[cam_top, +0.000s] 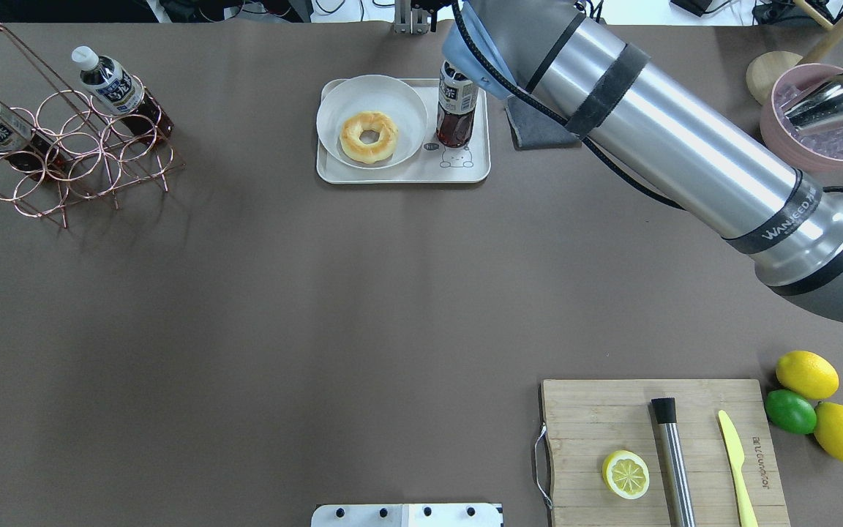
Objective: Place tea on tray
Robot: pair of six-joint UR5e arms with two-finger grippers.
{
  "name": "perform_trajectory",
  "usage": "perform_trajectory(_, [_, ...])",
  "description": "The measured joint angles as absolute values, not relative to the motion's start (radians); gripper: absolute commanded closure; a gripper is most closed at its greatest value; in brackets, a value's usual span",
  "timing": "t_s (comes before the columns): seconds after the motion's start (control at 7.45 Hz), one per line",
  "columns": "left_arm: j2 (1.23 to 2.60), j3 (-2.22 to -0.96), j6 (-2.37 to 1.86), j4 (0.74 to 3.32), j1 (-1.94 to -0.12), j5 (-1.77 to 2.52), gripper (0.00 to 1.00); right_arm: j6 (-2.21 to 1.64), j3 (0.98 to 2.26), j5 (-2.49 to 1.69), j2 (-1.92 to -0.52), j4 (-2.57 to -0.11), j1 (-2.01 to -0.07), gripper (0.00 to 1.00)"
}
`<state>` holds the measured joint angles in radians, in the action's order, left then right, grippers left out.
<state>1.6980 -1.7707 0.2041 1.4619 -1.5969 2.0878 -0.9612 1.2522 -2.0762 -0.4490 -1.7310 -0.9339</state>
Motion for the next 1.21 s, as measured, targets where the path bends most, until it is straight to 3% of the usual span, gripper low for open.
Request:
perform_trajectory(0.4, [1.695, -1.77, 0.207, 1.463, -1.597, 2.091, 0.02, -0.922, 1.661, -2.079, -0.589, -2.114, -0.936, 0.0])
perform_trajectory(0.67, [1.687, -1.773, 0.211, 1.463, -1.6, 2.093, 0.02, -0.788, 1.848, -2.071, -0.703, -2.323, -0.96, 0.0])
perform_trajectory(0.94, [1.677, -1.773, 0.215, 1.461, -1.612, 2.095, 0.02, -0.559, 1.986, -2.062, -0.906, -2.387, -1.053, 0.0])
perform_trajectory(1.21, [1.664, -1.774, 0.216, 1.46, -1.617, 2.12, 0.02, -0.261, 2.011, -2.071, -1.104, -2.319, -1.198, 0.0])
